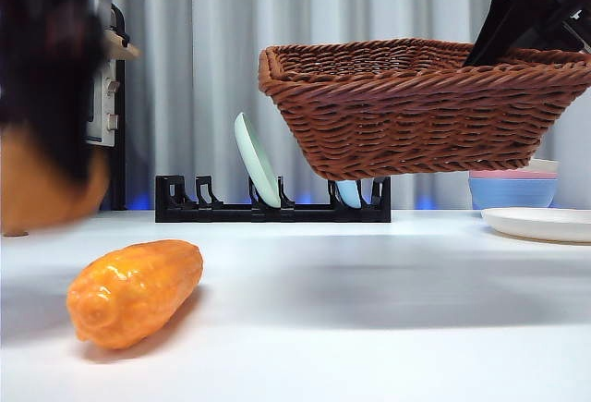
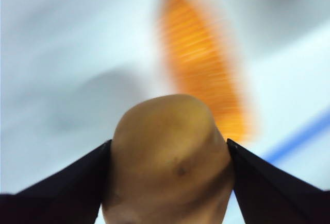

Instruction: Pick up the basket,pick up the corn from the table,pick up the potato from the table,pick up the cucumber from the table,put all items into the basket

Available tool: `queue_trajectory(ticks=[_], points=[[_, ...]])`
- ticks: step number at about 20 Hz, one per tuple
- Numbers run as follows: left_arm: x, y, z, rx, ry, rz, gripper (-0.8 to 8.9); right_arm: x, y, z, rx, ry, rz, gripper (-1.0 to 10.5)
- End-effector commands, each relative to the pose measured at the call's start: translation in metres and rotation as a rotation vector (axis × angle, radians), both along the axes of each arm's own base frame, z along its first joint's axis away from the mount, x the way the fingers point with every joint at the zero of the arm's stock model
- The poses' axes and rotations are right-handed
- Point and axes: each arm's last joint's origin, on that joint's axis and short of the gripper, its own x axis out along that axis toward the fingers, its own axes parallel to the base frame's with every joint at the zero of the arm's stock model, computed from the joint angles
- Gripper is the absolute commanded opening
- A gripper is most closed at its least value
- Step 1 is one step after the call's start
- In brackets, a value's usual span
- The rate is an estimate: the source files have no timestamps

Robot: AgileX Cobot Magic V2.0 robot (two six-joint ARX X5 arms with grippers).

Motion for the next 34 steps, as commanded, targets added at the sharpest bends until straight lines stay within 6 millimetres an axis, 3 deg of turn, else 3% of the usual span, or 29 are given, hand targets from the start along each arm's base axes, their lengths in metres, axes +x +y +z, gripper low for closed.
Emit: queue_trajectory(ticks=[1,5,8,11,14,19,23,24,27,32,34], points=[[-0.013,0.0,0.05,-0.234,-0.102,-0.122,-0.08,0.001,0.001,0.003,0.012,-0.022,0.006,-0.2],[-0.018,-0.006,0.125,-0.515,-0.408,-0.179,-0.09,0.001,0.001,0.003,0.012,-0.022,0.006,-0.2],[-0.01,-0.024,0.142,-0.603,-0.575,-0.141,-0.09,0.001,0.001,0.003,0.012,-0.021,0.007,-0.2],[0.002,-0.049,0.137,-0.562,-0.646,-0.077,-0.09,0.001,0.001,0.003,0.013,-0.021,0.008,-0.2],[0.017,-0.079,0.117,-0.441,-0.698,0.01,-0.09,0.001,0.001,0.003,0.013,-0.021,0.008,-0.2],[0.032,-0.124,0.074,-0.32,-0.636,-0.063,-0.09,0.001,0.001,0.003,0.013,-0.021,0.008,-0.2],[0.033,-0.141,0.056,-0.226,-0.648,-0.116,0.06,0.001,0.001,0.003,0.013,-0.02,0.01,-0.2],[0.031,-0.142,0.055,-0.221,-0.651,-0.126,0.63,0.001,0.003,0.003,0.013,-0.02,0.014,-0.2],[0.03,-0.142,0.054,-0.213,-0.639,-0.13,4.7,0.0,0.005,0.003,0.013,-0.019,0.024,-0.2],[0.029,-0.139,0.05,-0.162,-0.607,-0.127,5.03,-0.001,0.009,0.003,0.013,-0.019,0.041,-0.2],[0.026,-0.135,0.058,-0.179,-0.625,-0.123,5.03,-0.002,0.009,0.003,0.013,-0.017,0.041,-0.2]])
